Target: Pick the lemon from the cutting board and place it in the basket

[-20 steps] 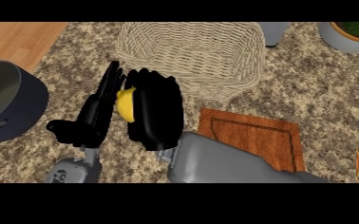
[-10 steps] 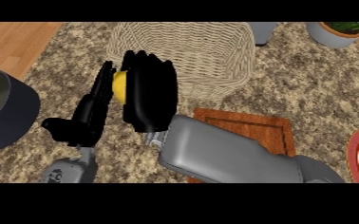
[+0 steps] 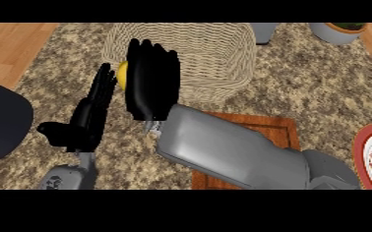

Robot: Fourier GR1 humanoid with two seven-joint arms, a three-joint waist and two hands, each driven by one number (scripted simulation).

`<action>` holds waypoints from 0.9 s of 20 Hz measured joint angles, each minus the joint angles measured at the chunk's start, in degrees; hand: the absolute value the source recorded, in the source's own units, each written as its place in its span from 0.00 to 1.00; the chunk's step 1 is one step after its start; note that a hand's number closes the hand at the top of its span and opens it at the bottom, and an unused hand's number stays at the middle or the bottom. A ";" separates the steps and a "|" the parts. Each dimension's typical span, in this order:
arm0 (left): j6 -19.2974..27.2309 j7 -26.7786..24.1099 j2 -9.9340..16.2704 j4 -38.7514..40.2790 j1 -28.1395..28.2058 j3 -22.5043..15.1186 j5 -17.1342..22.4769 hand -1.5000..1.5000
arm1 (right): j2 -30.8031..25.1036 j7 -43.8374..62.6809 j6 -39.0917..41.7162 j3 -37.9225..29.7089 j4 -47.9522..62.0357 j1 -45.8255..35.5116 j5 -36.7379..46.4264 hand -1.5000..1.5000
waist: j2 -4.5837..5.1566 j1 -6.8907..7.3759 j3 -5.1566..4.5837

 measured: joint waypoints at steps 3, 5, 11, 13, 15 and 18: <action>-0.07 -0.29 0.28 -0.33 0.72 0.44 0.16 0.50 | 0.00 -0.02 -0.96 -0.22 1.73 -0.83 -0.25 1.00 | 0.08 -0.57 0.04; -0.21 -0.84 0.45 0.03 1.01 0.89 0.35 0.50 | 0.01 -0.14 -1.75 0.06 2.77 -0.75 -0.44 1.00 | 0.15 -0.93 0.05; -0.46 -0.71 0.68 -1.04 2.02 1.21 0.70 0.50 | 0.07 -0.71 -3.45 0.94 7.42 -0.53 -1.69 1.00 | 0.27 -1.50 0.10; -0.03 -0.22 0.78 -1.78 1.99 1.43 0.50 0.50 | 0.10 -1.10 -4.09 1.95 8.25 0.43 -2.29 1.00 | 0.28 -1.83 0.12; 0.22 -0.29 0.39 -1.61 1.79 1.23 0.31 0.50 | 0.14 -1.64 -4.89 2.52 9.69 0.77 -2.99 1.00 | 0.29 -1.97 0.15; -0.25 -0.57 0.88 -1.97 2.60 1.77 0.66 0.50 | 0.21 -2.31 -5.35 2.50 10.81 0.47 -4.53 1.00 | 0.10 -2.22 0.22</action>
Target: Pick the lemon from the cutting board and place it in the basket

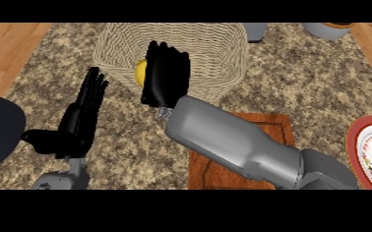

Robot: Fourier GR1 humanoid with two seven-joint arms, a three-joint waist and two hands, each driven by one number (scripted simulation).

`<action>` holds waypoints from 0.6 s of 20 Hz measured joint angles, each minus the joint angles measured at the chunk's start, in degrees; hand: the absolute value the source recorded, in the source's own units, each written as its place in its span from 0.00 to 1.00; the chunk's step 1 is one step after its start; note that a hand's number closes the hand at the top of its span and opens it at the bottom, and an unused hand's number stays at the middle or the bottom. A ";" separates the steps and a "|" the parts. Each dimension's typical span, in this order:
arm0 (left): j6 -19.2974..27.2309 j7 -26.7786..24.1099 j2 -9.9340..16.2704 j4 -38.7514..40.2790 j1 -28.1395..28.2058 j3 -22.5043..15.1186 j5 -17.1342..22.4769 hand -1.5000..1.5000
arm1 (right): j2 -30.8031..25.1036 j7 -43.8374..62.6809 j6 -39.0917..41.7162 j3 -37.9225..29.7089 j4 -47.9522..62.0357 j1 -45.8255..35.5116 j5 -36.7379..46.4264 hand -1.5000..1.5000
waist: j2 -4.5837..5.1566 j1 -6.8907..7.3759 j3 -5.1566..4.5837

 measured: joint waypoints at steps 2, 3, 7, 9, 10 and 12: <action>-0.02 -0.04 -0.09 0.26 -0.10 0.19 0.12 0.50 | -0.02 -0.23 -0.50 0.19 0.46 0.02 -0.75 1.00 | -0.14 -0.05 0.05; -0.06 0.00 -0.14 -0.07 0.19 0.06 0.13 0.50 | -0.04 -0.51 -1.03 0.22 0.91 0.19 -1.05 1.00 | -0.24 0.07 0.09; -0.21 -0.86 -0.23 -0.18 1.32 -0.07 -0.10 0.50 | 0.01 -2.53 -3.54 0.04 2.30 1.77 -2.07 1.00 | -0.45 -0.20 0.19; 0.49 -0.39 -0.78 -0.68 1.09 -0.53 -0.64 0.50 | 0.06 -2.89 -4.38 0.14 2.83 2.26 -2.44 1.00 | -0.45 -0.35 0.20; 0.52 -0.55 -0.95 -0.72 1.37 -0.74 -0.77 0.50 | 0.07 -3.08 -4.87 0.44 3.23 2.67 -2.61 1.00 | -0.37 -0.35 0.18; 0.41 -1.01 -0.98 -0.98 2.10 -0.81 -0.82 0.50 | 0.17 -3.91 -6.17 0.08 4.06 3.30 -2.99 1.00 | -0.31 -0.45 0.15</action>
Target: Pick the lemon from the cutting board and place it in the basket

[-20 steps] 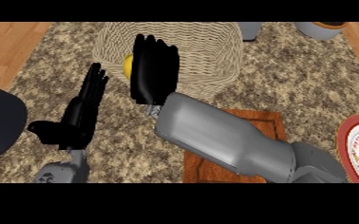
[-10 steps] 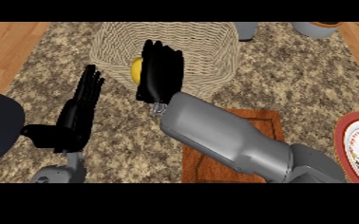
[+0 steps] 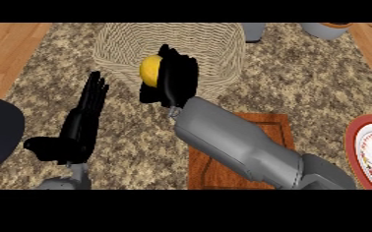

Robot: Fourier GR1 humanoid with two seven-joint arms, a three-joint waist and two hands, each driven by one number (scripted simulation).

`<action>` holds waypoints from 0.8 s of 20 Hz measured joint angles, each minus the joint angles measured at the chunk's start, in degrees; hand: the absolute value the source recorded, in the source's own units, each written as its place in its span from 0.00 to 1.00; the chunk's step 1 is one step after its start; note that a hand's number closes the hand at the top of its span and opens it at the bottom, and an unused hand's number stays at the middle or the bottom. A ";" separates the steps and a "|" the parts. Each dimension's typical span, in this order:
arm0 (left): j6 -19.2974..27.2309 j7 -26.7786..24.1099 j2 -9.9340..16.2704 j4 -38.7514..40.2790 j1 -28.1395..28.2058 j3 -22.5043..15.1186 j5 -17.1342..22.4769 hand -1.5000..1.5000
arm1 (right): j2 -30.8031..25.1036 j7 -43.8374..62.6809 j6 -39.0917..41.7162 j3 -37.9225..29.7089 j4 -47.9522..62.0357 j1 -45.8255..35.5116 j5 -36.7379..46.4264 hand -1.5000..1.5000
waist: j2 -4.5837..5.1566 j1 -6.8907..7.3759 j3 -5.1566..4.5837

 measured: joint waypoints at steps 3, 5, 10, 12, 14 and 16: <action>-0.16 -0.14 0.11 -0.26 0.32 0.29 0.20 0.50 | 0.27 -0.33 -1.42 -0.32 0.46 0.52 0.22 1.00 | -0.27 -0.12 -0.05; 0.09 -0.30 -0.05 -0.61 0.50 0.21 -0.01 0.50 | 0.64 -0.97 -2.88 -1.27 1.21 1.12 0.62 1.00 | -0.47 -0.17 -0.08; 0.51 0.65 -0.49 -1.14 0.27 -0.31 -0.42 0.50 | 0.56 -2.15 -4.66 -2.36 1.68 1.67 -1.50 0.00 | -0.89 0.14 -0.05; 0.04 1.19 0.14 -1.03 -0.28 0.40 0.05 0.50 | 0.50 -2.83 -5.91 -2.20 1.74 2.06 -1.65 0.00 | -1.12 0.16 -0.02; -0.07 1.55 0.26 -1.57 -0.06 0.45 0.16 0.50 | 0.61 -3.41 -7.08 -2.61 1.86 2.32 -1.90 0.00 | -1.23 0.07 0.00; -0.08 1.39 0.15 -1.68 0.18 0.27 -0.01 0.50 | 0.56 -4.15 -8.87 -2.34 1.70 2.87 -1.49 0.00 | -1.35 0.01 0.01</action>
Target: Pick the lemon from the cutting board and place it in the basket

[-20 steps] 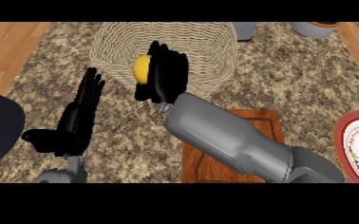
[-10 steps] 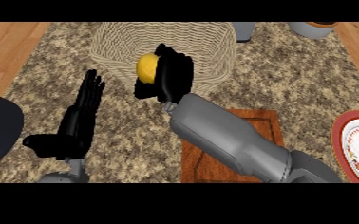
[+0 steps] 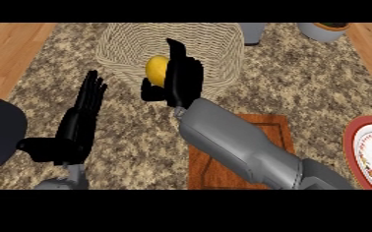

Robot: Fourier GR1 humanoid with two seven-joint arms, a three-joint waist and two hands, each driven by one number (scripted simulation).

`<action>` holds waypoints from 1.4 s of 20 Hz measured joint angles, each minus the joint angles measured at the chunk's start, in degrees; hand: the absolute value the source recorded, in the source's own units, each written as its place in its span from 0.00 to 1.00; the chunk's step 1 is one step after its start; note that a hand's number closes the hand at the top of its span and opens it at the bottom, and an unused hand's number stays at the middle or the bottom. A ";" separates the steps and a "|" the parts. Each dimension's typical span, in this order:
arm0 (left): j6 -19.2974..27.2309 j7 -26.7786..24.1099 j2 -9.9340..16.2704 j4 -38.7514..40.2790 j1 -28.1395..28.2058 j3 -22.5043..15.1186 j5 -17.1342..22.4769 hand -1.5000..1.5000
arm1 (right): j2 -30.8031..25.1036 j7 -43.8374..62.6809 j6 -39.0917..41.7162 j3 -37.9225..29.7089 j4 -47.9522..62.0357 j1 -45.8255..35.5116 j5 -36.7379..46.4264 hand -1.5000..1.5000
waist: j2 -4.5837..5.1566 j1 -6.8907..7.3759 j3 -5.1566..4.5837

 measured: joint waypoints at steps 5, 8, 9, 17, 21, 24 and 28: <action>-0.19 0.11 0.48 0.04 0.24 0.65 0.04 0.50 | 0.08 0.14 -4.44 0.28 -0.25 0.66 2.79 0.00 | 0.14 -0.32 -0.03; -0.32 -0.15 0.69 0.02 0.69 1.21 0.24 0.50 | 0.05 0.83 -5.49 -0.22 0.18 -0.03 6.44 0.00 | 0.33 -1.02 -0.04; -0.30 -0.16 0.60 -0.34 1.12 1.23 0.36 0.50 | 0.05 1.17 -5.82 -0.36 0.05 0.19 7.97 0.00 | 0.33 -1.26 -0.04; 0.63 -1.03 0.12 0.13 2.23 2.04 0.02 0.50 | -0.56 5.78 -4.61 -6.65 -0.47 1.56 20.03 0.00 | 0.75 -3.66 -0.12; 0.87 -0.77 0.35 0.33 2.39 2.94 0.30 0.50 | -2.17 6.82 -5.14 -11.55 -6.02 4.67 24.22 0.00 | 0.63 -4.93 -0.12; 0.49 -0.98 0.67 -0.27 3.35 3.41 0.74 0.50 | -4.00 7.04 -5.25 -13.61 -13.79 9.88 26.64 0.00 | 0.59 -5.38 -0.12; 0.63 -0.97 0.44 -0.67 3.62 3.19 0.44 0.50 | -7.40 7.71 -2.79 -15.12 -28.00 16.74 27.86 0.00 | 0.75 -5.29 -0.12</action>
